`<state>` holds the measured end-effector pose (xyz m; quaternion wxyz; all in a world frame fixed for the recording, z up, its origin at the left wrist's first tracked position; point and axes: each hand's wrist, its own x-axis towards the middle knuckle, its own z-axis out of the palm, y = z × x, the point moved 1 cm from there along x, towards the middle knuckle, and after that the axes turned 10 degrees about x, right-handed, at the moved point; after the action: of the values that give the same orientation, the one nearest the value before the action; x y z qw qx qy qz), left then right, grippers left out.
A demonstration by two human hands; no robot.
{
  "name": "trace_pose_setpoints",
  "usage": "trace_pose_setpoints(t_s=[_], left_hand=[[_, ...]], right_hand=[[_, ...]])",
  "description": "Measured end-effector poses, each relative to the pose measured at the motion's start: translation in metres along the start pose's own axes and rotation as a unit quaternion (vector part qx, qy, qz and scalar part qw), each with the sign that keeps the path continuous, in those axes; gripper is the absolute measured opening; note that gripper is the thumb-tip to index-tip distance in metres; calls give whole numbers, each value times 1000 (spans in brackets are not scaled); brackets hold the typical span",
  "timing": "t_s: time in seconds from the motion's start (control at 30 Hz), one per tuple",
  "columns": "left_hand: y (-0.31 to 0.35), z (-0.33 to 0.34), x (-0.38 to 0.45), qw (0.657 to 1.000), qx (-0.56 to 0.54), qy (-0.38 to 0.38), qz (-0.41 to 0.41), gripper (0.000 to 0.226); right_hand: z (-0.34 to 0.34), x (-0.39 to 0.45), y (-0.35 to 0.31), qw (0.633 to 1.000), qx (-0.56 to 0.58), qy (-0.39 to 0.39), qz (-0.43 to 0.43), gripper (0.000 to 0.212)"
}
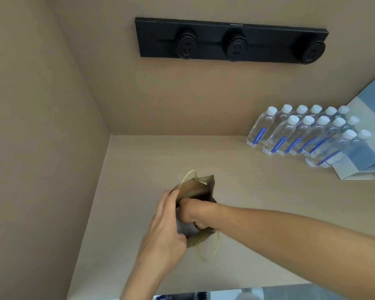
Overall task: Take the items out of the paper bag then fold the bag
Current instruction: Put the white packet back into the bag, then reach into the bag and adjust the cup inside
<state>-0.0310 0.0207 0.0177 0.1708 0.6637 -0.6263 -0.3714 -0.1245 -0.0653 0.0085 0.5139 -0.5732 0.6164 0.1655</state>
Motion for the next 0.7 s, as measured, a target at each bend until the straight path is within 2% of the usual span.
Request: trace_pose_setpoints(t_s=[0.1, 0.2, 0.3, 0.37, 0.47, 0.63, 0.7], left_hand=[[0, 1, -1, 1000, -26, -10, -10, 103], [4, -1, -2, 999, -34, -14, -12, 102], [7, -2, -2, 1000, -27, -14, -3, 101], [6, -4, -2, 1000, -23, -14, -10, 100], [4, -8, -2, 999, -28, -16, -23, 99], [2, -10, -2, 999, -13, -24, -25, 95], [1, -11, -2, 999, -8, -30, -27, 94]], right_hand=[[8, 15, 3, 997, 72, -27, -11, 32], [13, 25, 1, 999, 42, -33, 8, 33], [15, 29, 0, 1000, -22, -6, -12, 37], [16, 30, -2, 999, -18, -34, -17, 36], [23, 27, -4, 991, 38, -117, 47, 32], [19, 22, -4, 987, -74, -136, 45, 40], [18, 20, -5, 979, -152, -130, 42, 41]])
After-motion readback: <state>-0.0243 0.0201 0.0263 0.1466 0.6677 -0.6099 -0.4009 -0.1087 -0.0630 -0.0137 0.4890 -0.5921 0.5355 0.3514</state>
